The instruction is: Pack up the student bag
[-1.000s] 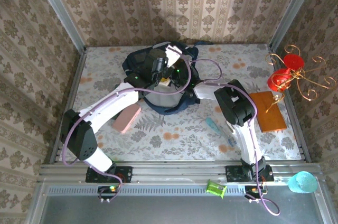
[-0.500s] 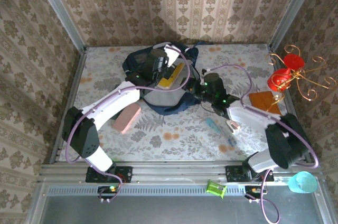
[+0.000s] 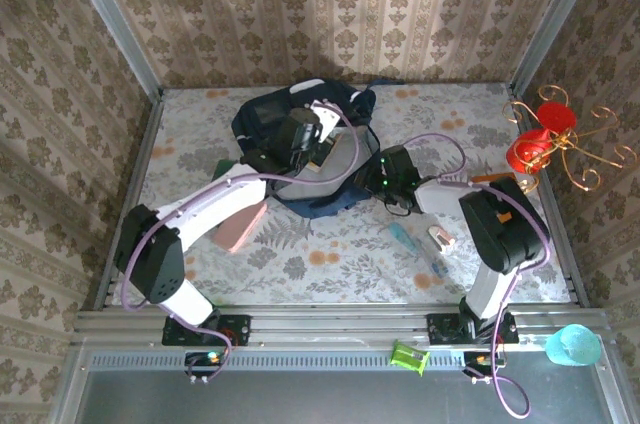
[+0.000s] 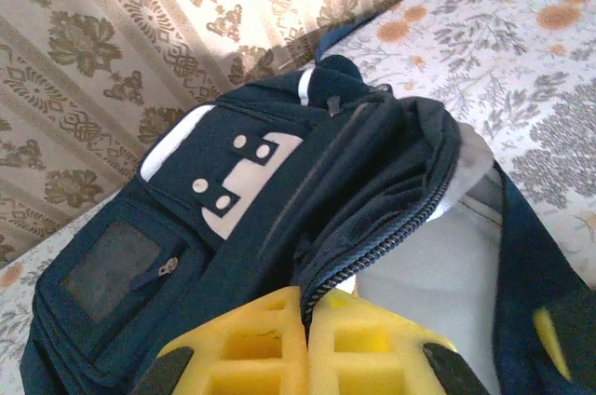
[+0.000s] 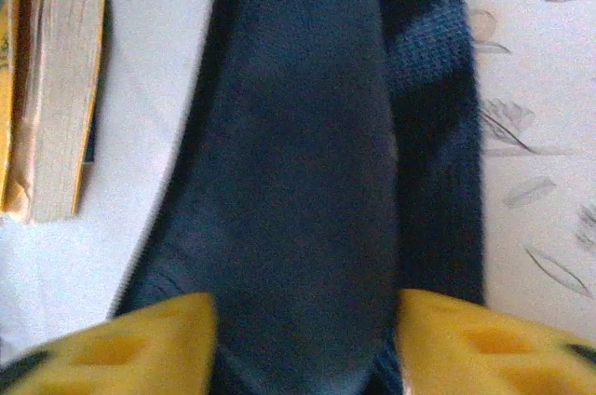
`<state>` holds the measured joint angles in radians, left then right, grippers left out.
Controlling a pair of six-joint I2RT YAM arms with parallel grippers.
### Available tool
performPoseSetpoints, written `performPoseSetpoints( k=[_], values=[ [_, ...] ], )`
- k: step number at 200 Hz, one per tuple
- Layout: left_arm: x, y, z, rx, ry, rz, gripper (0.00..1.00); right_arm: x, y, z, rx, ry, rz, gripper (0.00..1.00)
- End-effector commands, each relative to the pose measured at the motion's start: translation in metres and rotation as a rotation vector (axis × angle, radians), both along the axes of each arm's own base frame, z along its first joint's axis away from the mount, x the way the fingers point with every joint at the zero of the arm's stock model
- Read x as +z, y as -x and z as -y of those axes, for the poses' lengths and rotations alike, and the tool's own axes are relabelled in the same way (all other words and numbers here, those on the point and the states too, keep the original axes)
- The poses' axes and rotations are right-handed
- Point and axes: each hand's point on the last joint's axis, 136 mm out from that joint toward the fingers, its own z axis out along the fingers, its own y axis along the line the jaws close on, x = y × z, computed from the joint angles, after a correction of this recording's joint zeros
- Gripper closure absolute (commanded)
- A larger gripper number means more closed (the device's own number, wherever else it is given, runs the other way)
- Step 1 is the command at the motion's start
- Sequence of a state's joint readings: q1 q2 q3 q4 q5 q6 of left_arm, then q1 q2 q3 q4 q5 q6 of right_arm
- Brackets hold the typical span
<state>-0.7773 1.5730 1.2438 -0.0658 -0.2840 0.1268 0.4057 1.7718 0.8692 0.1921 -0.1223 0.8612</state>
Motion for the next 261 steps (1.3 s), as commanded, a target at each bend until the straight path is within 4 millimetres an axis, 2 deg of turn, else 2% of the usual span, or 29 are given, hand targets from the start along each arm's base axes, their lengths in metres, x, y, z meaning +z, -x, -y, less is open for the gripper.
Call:
performPoseSetpoints(
  k=[1, 29, 46, 73, 103, 125, 141, 157, 167, 175, 190, 211, 225, 229, 234, 246, 261],
  values=[
    [0.018, 0.011, -0.002, 0.015, 0.032, 0.054, 1.00, 0.017, -0.026, 0.006, -0.013, -0.038, 0.073, 0.63],
    [-0.005, 0.024, 0.000, 0.021, -0.002, 0.048, 1.00, 0.025, -0.042, 0.037, -0.064, -0.016, 0.086, 0.84],
    [-0.016, 0.035, 0.013, -0.001, 0.018, 0.027, 1.00, 0.030, -0.054, 0.054, -0.081, -0.024, 0.084, 0.90],
    [-0.027, 0.053, 0.050, -0.063, 0.114, -0.028, 1.00, 0.041, -0.073, 0.073, -0.069, 0.003, 0.051, 0.90],
    [-0.030, 0.051, 0.089, -0.101, 0.178, -0.063, 1.00, 0.056, -0.085, 0.090, -0.066, 0.158, 0.052, 0.82],
    [-0.031, 0.045, 0.101, -0.107, 0.182, -0.086, 0.79, 0.068, -0.081, 0.112, -0.094, 0.294, 0.065, 0.70],
    [-0.028, 0.047, 0.097, -0.103, 0.175, -0.091, 0.56, 0.082, -0.073, 0.125, -0.108, 0.380, 0.088, 0.63],
    [-0.024, 0.051, 0.081, -0.090, 0.176, -0.100, 0.41, 0.097, -0.062, 0.131, -0.113, 0.444, 0.117, 0.59],
    [-0.019, 0.054, 0.066, -0.073, 0.201, -0.106, 0.34, 0.104, -0.054, 0.126, -0.095, 0.470, 0.135, 0.58],
    [-0.023, 0.056, 0.050, -0.053, 0.228, -0.130, 0.30, 0.110, -0.047, 0.117, -0.074, 0.478, 0.155, 0.56],
    [-0.032, 0.051, 0.012, 0.016, 0.302, -0.202, 0.25, 0.113, -0.030, 0.083, 0.014, 0.438, 0.185, 0.52],
    [-0.062, 0.028, -0.066, 0.226, 0.399, -0.330, 0.24, 0.106, -0.004, 0.020, 0.182, 0.345, 0.195, 0.47],
    [-0.077, 0.012, -0.109, 0.328, 0.490, -0.404, 0.23, 0.101, 0.013, -0.017, 0.281, 0.294, 0.204, 0.45],
    [-0.080, 0.011, -0.112, 0.331, 0.511, -0.425, 0.23, 0.099, 0.018, -0.026, 0.307, 0.282, 0.206, 0.44],
    [-0.084, 0.003, -0.130, 0.372, 0.536, -0.439, 0.23, 0.097, 0.023, -0.036, 0.335, 0.271, 0.207, 0.44],
    [-0.092, -0.008, -0.153, 0.433, 0.562, -0.466, 0.22, 0.094, 0.034, -0.057, 0.390, 0.242, 0.215, 0.44],
    [-0.104, -0.021, -0.171, 0.483, 0.580, -0.494, 0.22, 0.082, 0.041, -0.070, 0.428, 0.235, 0.191, 0.44]
  ],
)
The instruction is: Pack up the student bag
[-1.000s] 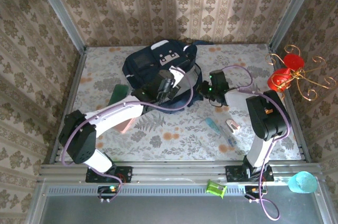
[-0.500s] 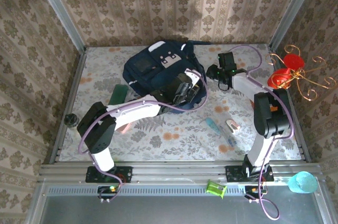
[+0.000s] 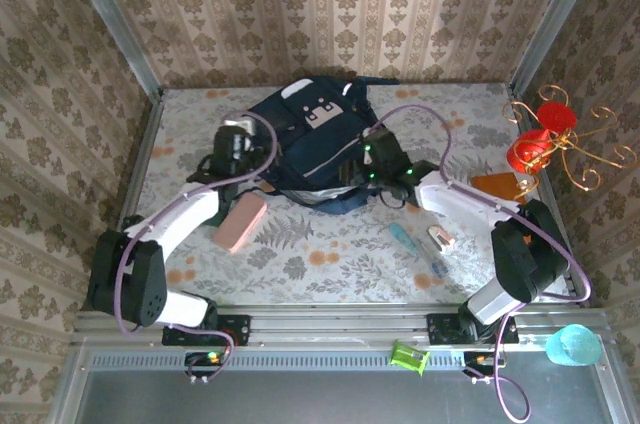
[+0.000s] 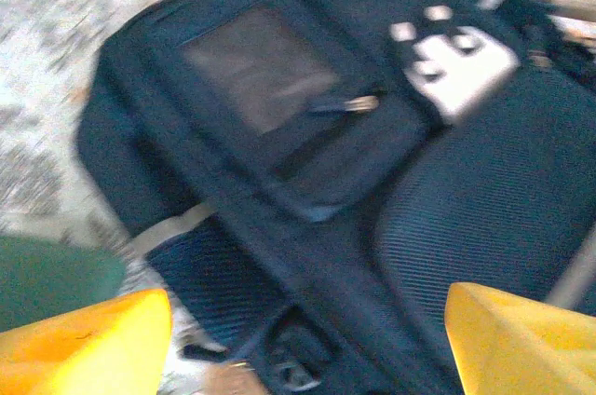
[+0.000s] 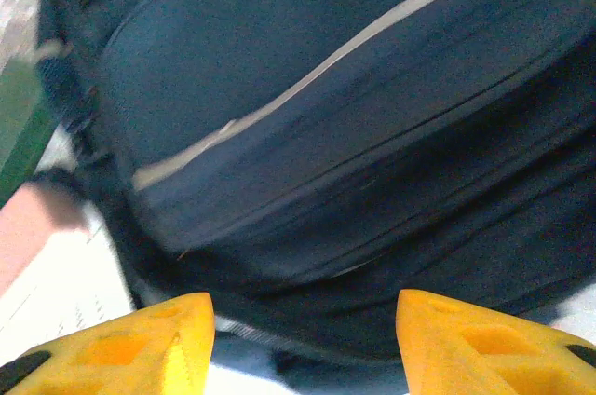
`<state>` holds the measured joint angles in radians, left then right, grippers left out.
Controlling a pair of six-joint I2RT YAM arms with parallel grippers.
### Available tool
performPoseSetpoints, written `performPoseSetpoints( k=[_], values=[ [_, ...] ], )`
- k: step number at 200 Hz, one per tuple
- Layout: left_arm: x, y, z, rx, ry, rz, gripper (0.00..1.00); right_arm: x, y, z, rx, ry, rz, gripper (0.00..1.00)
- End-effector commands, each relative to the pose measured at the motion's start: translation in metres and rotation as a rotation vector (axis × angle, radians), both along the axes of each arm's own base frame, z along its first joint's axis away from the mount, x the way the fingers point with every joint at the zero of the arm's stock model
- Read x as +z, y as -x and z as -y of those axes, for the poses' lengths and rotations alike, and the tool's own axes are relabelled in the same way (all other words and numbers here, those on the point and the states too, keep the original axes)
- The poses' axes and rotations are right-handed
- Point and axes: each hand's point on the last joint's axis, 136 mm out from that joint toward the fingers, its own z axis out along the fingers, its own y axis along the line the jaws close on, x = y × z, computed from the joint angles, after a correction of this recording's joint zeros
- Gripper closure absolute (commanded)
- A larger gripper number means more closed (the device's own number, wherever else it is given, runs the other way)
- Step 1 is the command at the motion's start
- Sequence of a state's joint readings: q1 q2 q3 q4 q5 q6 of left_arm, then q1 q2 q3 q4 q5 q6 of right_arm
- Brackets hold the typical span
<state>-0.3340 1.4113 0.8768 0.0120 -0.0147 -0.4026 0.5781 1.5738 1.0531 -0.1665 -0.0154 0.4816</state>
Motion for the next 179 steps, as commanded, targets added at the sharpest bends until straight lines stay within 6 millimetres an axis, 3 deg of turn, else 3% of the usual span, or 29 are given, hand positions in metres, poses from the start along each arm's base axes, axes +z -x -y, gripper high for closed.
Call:
performPoseSetpoints(
  k=[1, 26, 64, 83, 129, 179],
  values=[
    [-0.020, -0.002, -0.003, 0.001, 0.133, -0.117, 0.22, -0.012, 0.009, -0.022, 0.066, -0.033, -0.032, 0.44],
    [-0.040, -0.023, -0.018, 0.038, 0.175, -0.171, 0.21, -0.038, 0.004, -0.013, 0.025, 0.039, -0.067, 0.45],
    [-0.060, -0.041, -0.018, 0.039, 0.204, -0.219, 0.22, -0.068, -0.004, 0.011, -0.039, 0.144, -0.121, 0.48],
    [-0.071, -0.045, -0.014, 0.032, 0.215, -0.245, 0.23, -0.072, -0.006, 0.023, -0.063, 0.178, -0.123, 0.49],
    [-0.097, -0.047, -0.008, 0.024, 0.248, -0.291, 0.36, -0.075, -0.012, 0.049, -0.105, 0.237, -0.123, 0.50],
    [-0.115, -0.038, 0.008, 0.006, 0.252, -0.320, 0.43, -0.072, -0.020, 0.060, -0.129, 0.239, -0.116, 0.50]
  ],
)
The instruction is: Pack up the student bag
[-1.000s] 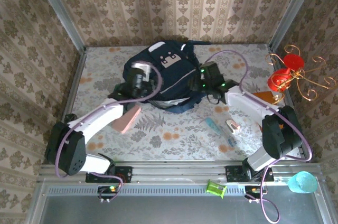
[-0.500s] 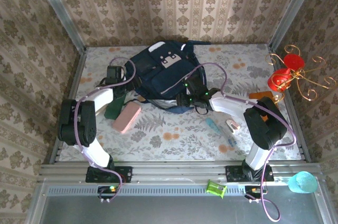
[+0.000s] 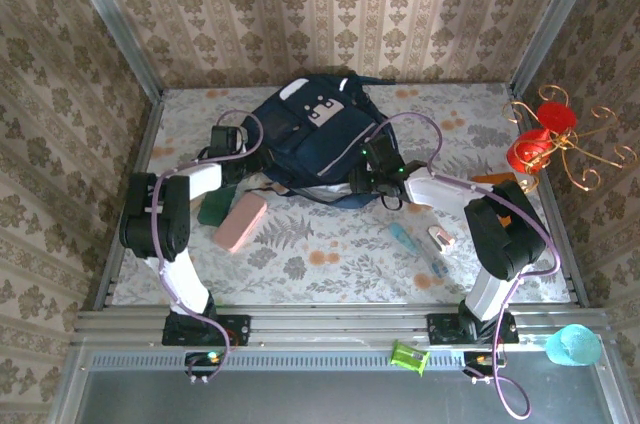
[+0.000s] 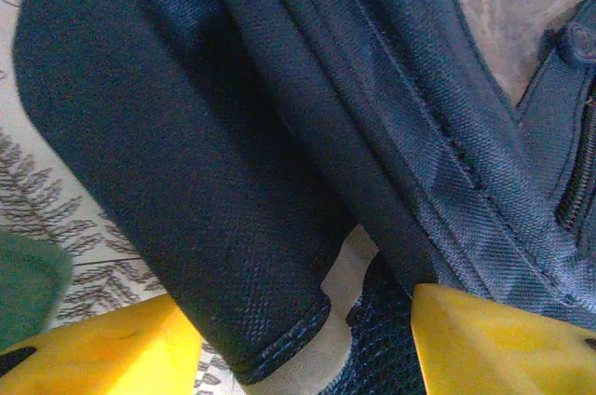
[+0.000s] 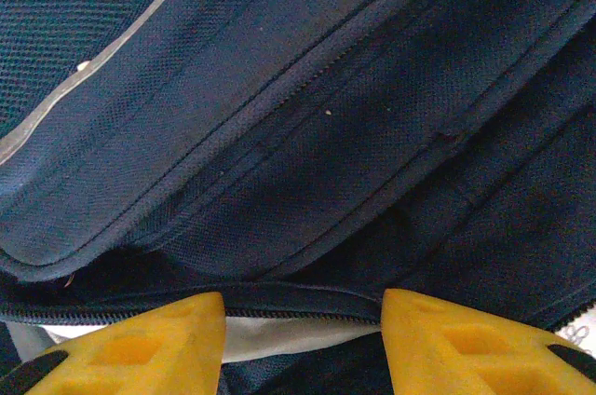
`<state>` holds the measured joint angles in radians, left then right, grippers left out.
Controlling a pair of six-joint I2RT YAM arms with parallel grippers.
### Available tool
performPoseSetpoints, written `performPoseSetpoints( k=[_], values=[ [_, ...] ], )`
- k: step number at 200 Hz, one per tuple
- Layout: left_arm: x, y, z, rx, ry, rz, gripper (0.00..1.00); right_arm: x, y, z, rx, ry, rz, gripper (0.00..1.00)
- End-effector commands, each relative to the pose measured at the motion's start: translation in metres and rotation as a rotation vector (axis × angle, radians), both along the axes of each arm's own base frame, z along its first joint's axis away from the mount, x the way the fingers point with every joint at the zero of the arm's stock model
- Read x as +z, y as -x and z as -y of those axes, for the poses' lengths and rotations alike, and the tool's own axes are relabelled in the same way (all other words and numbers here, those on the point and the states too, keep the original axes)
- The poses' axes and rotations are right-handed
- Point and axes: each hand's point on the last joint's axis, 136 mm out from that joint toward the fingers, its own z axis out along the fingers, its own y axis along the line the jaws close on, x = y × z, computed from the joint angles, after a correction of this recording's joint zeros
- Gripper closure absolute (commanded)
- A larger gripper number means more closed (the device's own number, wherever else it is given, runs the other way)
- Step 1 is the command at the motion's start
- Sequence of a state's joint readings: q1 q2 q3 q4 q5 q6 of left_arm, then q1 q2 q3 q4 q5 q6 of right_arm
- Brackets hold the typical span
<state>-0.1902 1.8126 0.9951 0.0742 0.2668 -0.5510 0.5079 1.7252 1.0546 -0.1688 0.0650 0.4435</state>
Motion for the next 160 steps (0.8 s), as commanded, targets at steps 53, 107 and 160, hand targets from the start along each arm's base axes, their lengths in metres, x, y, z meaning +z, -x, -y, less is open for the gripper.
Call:
performPoseSetpoints(
  k=[53, 107, 160],
  values=[
    [-0.010, 0.005, 0.030, -0.043, 0.071, -0.001, 0.66, -0.004, -0.002, 0.039, -0.054, 0.110, -0.025, 0.49],
    [0.033, 0.034, 0.076, -0.118, 0.207, 0.064, 0.95, 0.049, -0.008, 0.055, -0.057, 0.097, 0.055, 0.45],
    [0.063, 0.064, 0.109, -0.156, 0.245, 0.105, 1.00, 0.101, 0.041, 0.004, 0.098, -0.149, 0.159, 0.43]
  ],
)
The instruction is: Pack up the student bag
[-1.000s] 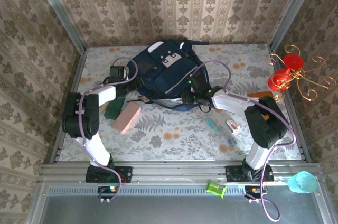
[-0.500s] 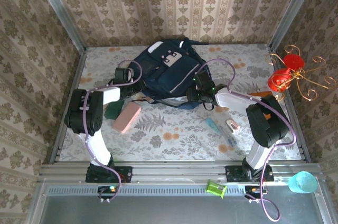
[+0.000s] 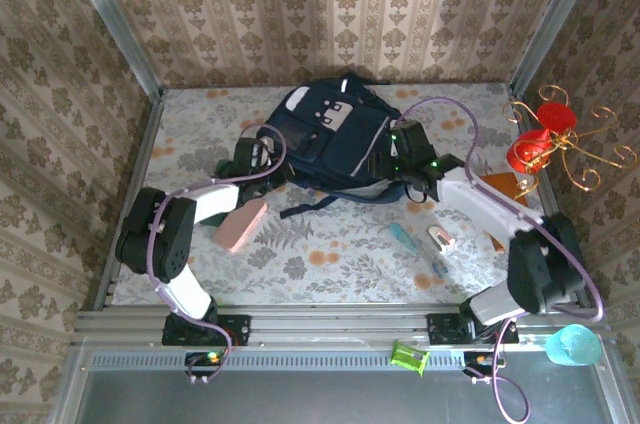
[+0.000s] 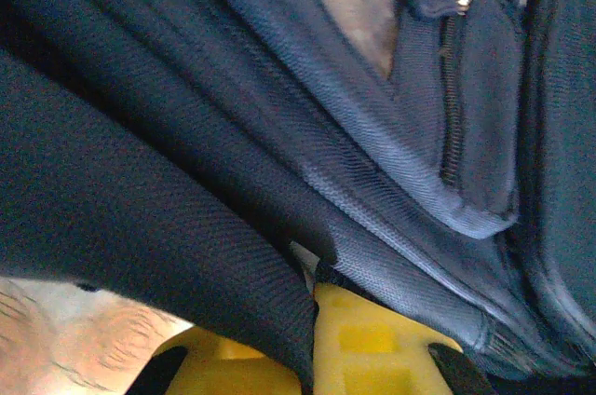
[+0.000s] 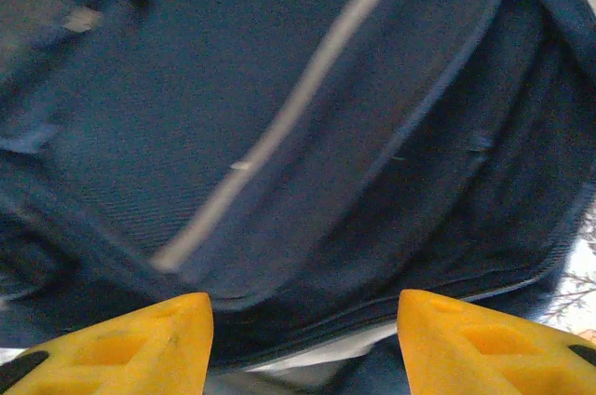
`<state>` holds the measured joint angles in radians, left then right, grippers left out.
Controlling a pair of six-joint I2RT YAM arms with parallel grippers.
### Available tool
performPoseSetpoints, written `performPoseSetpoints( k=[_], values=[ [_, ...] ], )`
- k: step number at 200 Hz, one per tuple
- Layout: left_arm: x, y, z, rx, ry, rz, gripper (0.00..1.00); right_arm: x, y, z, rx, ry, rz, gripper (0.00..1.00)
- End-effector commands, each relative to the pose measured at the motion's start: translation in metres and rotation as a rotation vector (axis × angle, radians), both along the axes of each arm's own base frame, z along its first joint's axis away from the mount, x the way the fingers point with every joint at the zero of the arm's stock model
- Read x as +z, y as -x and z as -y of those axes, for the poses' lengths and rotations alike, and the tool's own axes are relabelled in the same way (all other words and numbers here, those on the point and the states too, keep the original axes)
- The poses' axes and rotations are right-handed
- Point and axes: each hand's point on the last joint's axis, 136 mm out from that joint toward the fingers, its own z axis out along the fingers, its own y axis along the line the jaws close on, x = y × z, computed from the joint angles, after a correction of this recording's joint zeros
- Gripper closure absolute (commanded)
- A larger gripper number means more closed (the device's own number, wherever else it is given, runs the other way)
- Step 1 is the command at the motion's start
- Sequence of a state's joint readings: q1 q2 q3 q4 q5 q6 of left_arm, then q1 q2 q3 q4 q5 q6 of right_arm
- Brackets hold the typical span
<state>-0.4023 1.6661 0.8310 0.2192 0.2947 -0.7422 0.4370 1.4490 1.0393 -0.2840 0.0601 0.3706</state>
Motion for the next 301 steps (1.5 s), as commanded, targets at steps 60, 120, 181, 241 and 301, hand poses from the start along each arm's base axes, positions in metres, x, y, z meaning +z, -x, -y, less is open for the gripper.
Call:
performPoseSetpoints(
  k=[60, 120, 181, 241, 301],
  values=[
    [0.053, 0.008, 0.025, -0.048, 0.096, 0.088, 1.00, -0.019, 0.079, -0.137, 0.325, -0.176, 0.042, 0.52],
    [0.066, 0.008, 0.032, -0.087, 0.115, 0.092, 1.00, -0.059, 0.057, -0.182, 0.302, -0.103, 0.186, 0.58],
    [0.072, 0.008, 0.035, -0.109, 0.115, 0.098, 1.00, -0.091, 0.022, -0.174, 0.200, 0.053, 0.287, 0.53],
    [0.073, 0.009, 0.036, -0.113, 0.118, 0.098, 1.00, -0.100, -0.003, -0.173, 0.137, 0.152, 0.364, 0.53],
    [0.066, 0.008, 0.035, -0.111, 0.104, 0.091, 1.00, -0.088, -0.007, -0.175, 0.125, 0.150, 0.414, 0.73]
  ],
)
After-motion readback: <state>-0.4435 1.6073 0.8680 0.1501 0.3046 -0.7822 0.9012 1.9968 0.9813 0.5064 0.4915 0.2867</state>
